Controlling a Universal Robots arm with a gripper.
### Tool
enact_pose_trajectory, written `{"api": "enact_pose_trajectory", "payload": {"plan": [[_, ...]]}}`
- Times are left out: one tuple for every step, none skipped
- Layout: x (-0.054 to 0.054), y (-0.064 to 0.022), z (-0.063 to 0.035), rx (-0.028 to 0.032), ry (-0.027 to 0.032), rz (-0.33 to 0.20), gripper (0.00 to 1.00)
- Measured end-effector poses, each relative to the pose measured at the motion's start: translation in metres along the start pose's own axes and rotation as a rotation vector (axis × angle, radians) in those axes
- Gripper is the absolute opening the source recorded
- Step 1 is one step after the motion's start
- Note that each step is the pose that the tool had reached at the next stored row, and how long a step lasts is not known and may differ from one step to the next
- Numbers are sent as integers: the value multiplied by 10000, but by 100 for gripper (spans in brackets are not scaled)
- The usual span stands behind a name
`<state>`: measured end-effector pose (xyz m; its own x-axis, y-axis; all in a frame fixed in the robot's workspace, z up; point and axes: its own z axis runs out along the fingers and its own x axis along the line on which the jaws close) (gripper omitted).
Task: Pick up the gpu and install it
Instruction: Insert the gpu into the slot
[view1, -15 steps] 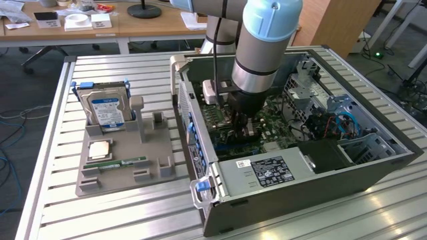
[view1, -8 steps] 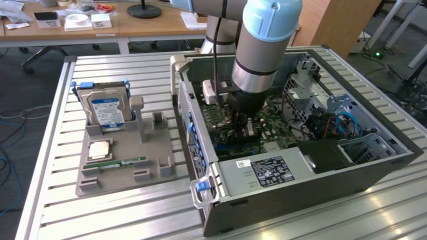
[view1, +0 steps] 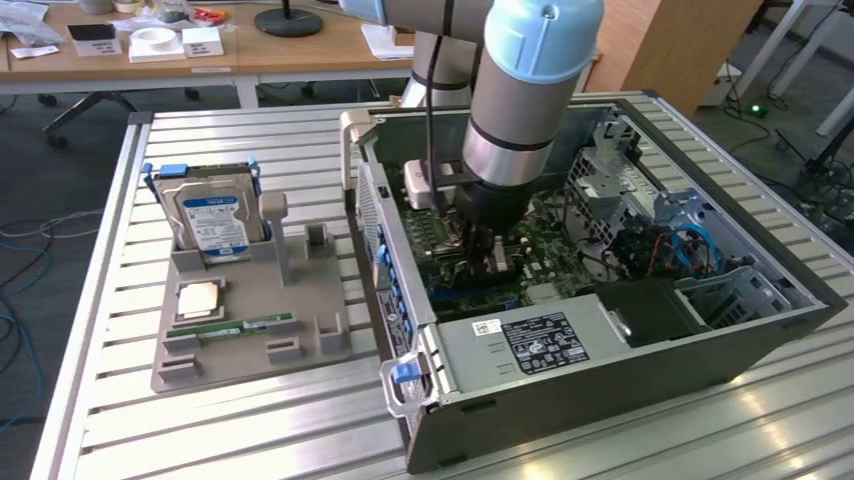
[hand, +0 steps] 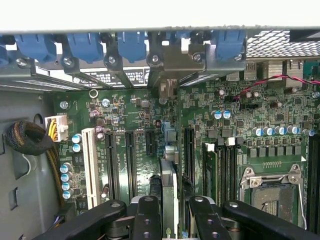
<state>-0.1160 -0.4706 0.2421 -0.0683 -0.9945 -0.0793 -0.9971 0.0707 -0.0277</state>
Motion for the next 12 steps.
{"api": "enact_pose_trajectory", "payload": {"plan": [[0,5,0,1,0,0,26],[0,10,0,2,0,1,26],[1,15,1,3,-2,2,26],[1,17,0,4,0,1,26],[2,18,0,3,2,-1,26],[2,19,-1,3,3,-2,26],[2,20,0,3,3,-1,26],[2,21,-1,3,4,1,26],[2,22,-1,3,4,1,26],[2,22,-1,-1,2,1,26],[2,22,-1,-4,1,1,26],[2,22,0,-3,1,2,26]]}}
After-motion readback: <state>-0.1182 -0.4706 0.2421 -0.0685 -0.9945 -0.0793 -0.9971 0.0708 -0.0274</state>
